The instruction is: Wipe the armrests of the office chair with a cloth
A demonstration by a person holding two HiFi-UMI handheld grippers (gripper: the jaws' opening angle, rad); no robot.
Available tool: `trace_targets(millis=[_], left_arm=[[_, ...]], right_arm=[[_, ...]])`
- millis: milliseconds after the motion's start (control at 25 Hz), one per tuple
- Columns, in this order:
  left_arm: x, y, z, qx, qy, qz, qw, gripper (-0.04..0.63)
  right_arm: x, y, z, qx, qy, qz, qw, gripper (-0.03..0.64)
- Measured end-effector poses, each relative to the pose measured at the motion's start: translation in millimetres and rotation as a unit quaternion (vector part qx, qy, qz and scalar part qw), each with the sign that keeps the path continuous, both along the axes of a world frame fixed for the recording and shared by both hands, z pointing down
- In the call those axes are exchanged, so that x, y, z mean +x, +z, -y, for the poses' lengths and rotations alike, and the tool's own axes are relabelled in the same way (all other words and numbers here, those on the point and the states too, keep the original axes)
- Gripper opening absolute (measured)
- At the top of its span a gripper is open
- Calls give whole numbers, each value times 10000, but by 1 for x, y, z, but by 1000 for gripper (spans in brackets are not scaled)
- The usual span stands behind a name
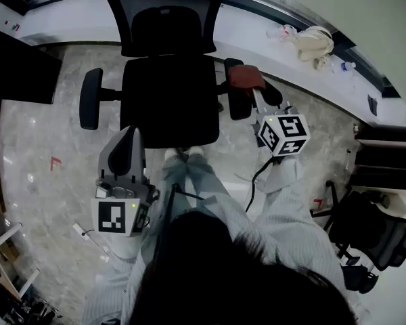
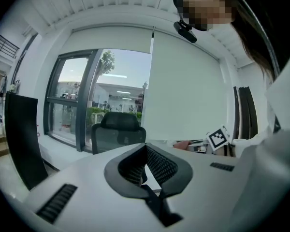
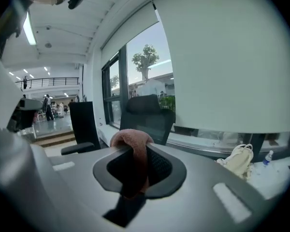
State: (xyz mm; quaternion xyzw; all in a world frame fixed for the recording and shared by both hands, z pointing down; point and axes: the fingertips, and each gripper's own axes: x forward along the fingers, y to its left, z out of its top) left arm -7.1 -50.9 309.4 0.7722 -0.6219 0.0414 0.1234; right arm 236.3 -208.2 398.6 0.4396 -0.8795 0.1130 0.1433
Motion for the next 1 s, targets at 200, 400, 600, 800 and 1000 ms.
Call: trace_targets(millis=[200,400,600,800,1000], left_arm=[[-27,32,-5,-318,-474,-65,9983,3],[-48,49,-6,-536,-881,-279,9943,3],[-50,57,-1,-521,-856,-417,9941,3],[-45,59,4,-518,-787,-452,9945,3],[-42,48,15,-286,-611,-444,9967,3]], right_arm=[[-5,82,76,-312,-8,-695,9971,38],[-7,141,128,-583,79,-1366,9889,38],[-2,196,125,-1089,-291,-2235,9682,38],[4,231,82,-1696,-666,-2520,9504,38],[8,223,34,-1841,-951,-2519,9453,38]])
